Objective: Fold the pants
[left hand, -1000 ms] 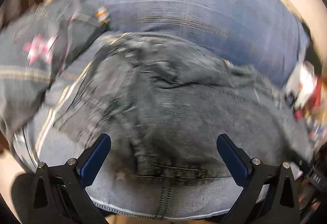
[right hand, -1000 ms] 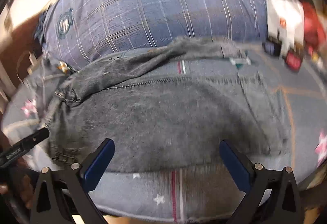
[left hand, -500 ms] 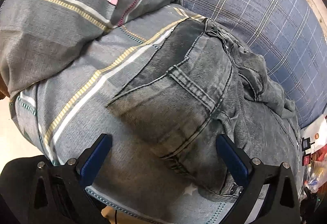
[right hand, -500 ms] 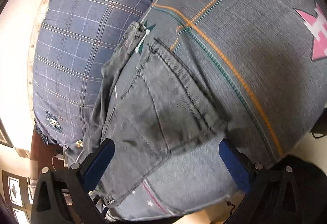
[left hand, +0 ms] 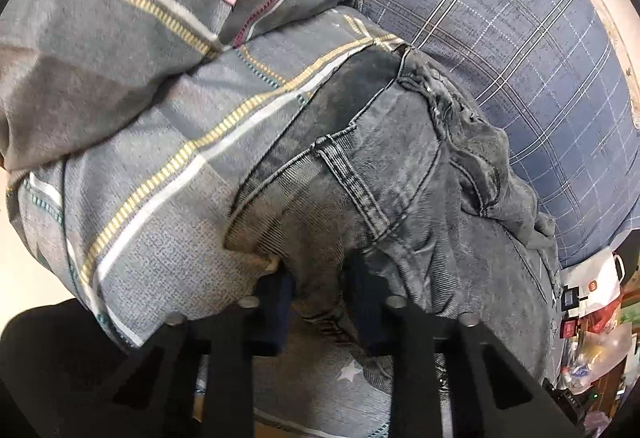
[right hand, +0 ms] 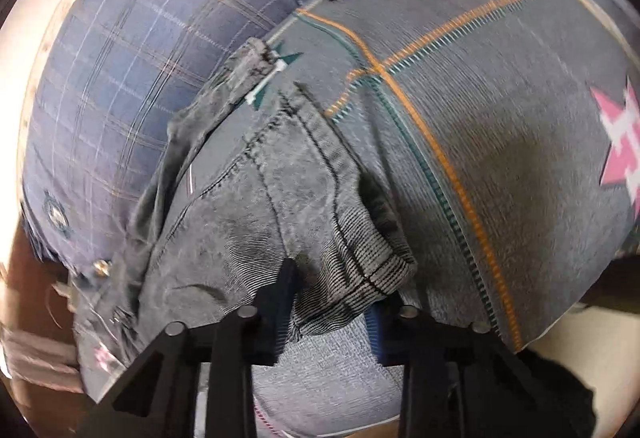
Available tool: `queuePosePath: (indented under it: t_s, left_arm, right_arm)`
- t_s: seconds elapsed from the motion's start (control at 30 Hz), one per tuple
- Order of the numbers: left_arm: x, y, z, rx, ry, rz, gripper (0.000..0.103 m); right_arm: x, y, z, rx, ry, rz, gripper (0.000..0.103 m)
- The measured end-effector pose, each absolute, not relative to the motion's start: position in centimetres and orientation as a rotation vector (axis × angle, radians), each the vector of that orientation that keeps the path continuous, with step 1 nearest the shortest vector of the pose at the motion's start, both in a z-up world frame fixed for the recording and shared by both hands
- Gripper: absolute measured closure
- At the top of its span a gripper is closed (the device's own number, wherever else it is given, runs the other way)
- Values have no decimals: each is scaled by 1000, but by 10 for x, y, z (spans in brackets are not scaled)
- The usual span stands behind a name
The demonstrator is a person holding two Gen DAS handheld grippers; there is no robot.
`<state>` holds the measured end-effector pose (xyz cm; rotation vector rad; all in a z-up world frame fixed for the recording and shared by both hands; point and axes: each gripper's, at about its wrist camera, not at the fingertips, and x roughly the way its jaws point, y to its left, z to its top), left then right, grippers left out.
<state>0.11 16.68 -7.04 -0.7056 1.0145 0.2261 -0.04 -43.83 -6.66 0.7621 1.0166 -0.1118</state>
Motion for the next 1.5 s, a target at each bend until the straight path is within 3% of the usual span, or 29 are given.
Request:
queuePosePath:
  t_s: [0.1, 0.23, 0.33, 0.4, 0.43, 0.5, 0.53, 0.57, 0.63, 0.7, 0.77, 0.83, 0.9, 1.0, 1.1, 1.33, 1.43, 1.5]
  left_arm:
    - [-7, 163, -47, -645, 943, 267, 90]
    - [-26, 157, -15, -593, 840, 299, 90]
    - [-23, 158, -25, -563, 865, 336, 90]
    - [-20, 166, -48, -590, 952, 355, 88]
    - [-17, 168, -56, -594, 981, 359, 85]
    - [-19, 173, -59, -616, 978, 372, 77]
    - [-19, 172, -55, -600, 976, 370, 76]
    - [-19, 172, -52, -593, 973, 364, 75]
    - [-22, 169, -40, -574, 951, 370, 64]
    - [-25, 165, -23, -540, 903, 370, 61]
    - [-28, 158, -4, -490, 844, 362, 53]
    - [-25, 149, 8, -456, 802, 338, 34]
    - [-22, 135, 14, -413, 772, 298, 28]
    - [-4, 124, -10, -338, 862, 272, 27]
    - [18, 132, -74, -320, 1147, 308, 27]
    - [11, 133, -40, -277, 999, 344, 27]
    - [14, 131, -35, -281, 957, 308, 24]
    - [23, 132, -59, -293, 1057, 290, 22]
  right_arm:
    - [3, -434, -50, 671, 996, -117, 81]
    - [1, -425, -18, 545, 923, -133, 85]
    - [-1, -422, -18, 474, 917, -155, 84]
    - [2, -430, -51, 488, 1025, -182, 83]
    - [1, -434, -58, 504, 1043, -183, 82]
    - [-5, -437, -63, 488, 1048, -193, 68]
    - [-8, -439, -60, 475, 1035, -210, 48]
    - [-11, -441, -51, 462, 1007, -230, 36]
    - [-14, -445, -33, 457, 947, -244, 35]
    - [-13, -442, -8, 458, 871, -216, 35]
    - [-6, -429, 9, 477, 814, -111, 33]
    - [6, -420, 2, 503, 830, 3, 28]
    - [17, -415, -21, 533, 911, 28, 28]
    - [34, -420, -75, 558, 1094, -39, 28]
    - [30, -416, -71, 551, 1076, -56, 29]
    - [50, -394, -14, 452, 930, 13, 25]
    - [66, -390, -24, 473, 934, 68, 24]
    - [78, -395, -58, 491, 1024, 31, 24]
